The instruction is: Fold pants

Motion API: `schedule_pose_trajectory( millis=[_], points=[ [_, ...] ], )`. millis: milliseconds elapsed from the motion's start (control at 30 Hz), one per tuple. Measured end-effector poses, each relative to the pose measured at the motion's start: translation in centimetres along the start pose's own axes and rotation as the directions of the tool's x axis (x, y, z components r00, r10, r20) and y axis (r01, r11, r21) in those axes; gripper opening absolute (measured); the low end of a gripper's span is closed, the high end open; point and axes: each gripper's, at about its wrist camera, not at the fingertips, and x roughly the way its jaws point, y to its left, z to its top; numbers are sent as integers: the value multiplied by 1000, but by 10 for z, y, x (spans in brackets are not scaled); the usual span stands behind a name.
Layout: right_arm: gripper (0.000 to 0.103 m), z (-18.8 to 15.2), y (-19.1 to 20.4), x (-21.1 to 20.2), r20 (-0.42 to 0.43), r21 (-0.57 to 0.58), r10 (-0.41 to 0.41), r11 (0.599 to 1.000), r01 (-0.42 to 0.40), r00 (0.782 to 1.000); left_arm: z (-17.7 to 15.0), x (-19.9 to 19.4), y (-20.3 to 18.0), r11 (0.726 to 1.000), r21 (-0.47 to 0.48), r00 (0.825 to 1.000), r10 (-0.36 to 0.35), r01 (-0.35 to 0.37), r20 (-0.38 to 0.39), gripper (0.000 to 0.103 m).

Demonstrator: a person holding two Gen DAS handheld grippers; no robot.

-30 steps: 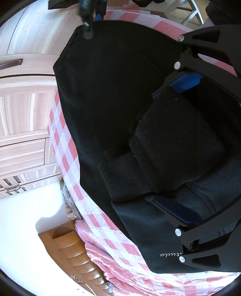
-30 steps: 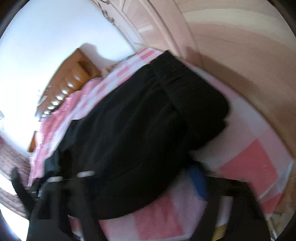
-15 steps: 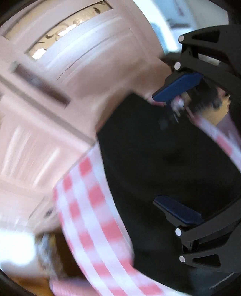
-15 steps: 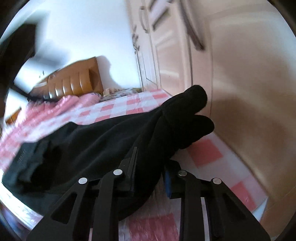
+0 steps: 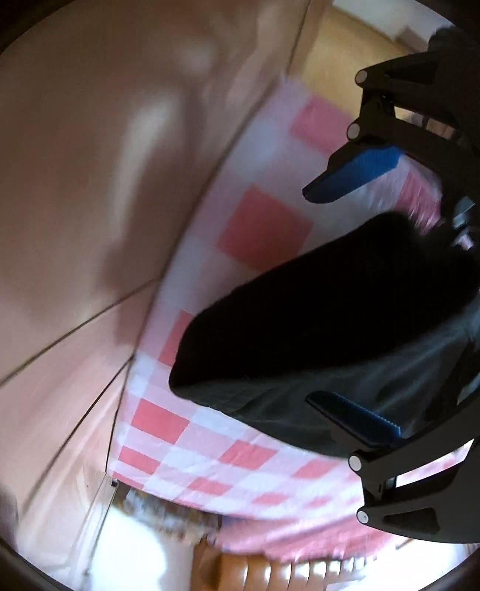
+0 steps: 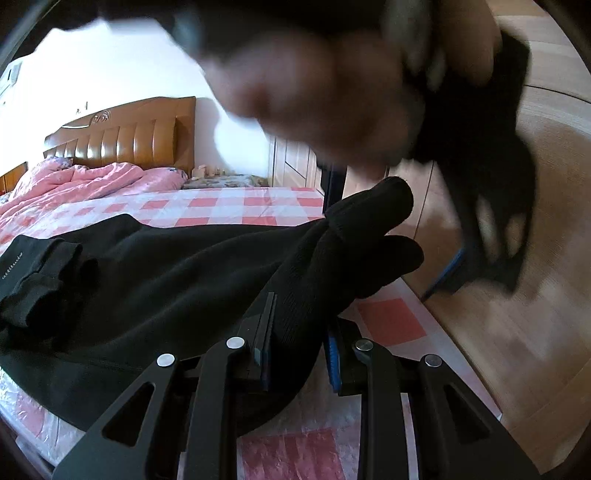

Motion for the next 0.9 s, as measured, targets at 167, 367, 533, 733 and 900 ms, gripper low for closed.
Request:
schedule_pose_trajectory(
  millis=[167, 367, 533, 733, 900],
  points=[
    [28, -2, 1, 2, -14, 17, 8, 1000, -8, 1000, 0, 29, -8, 992, 88, 992, 93, -85, -90, 33],
    [98, -14, -5, -14, 4, 114, 141, 984, -140, 990, -18, 7, 20, 999, 38, 1000, -7, 6, 20, 24],
    [98, -31, 18, -14, -60, 267, 353, 907, -326, 934, -48, -28, 56, 993, -43, 984, -99, 107, 147, 23],
    [98, -25, 99, -9, -125, 10, 291, 956, -292, 948, -135, -91, 132, 948, -180, 903, -178, 264, 391, 22],
    [98, -31, 123, -27, -41, -205, 145, 967, -150, 989, -298, -126, 224, 826, -324, 741, -157, 461, 653, 22]
  ],
)
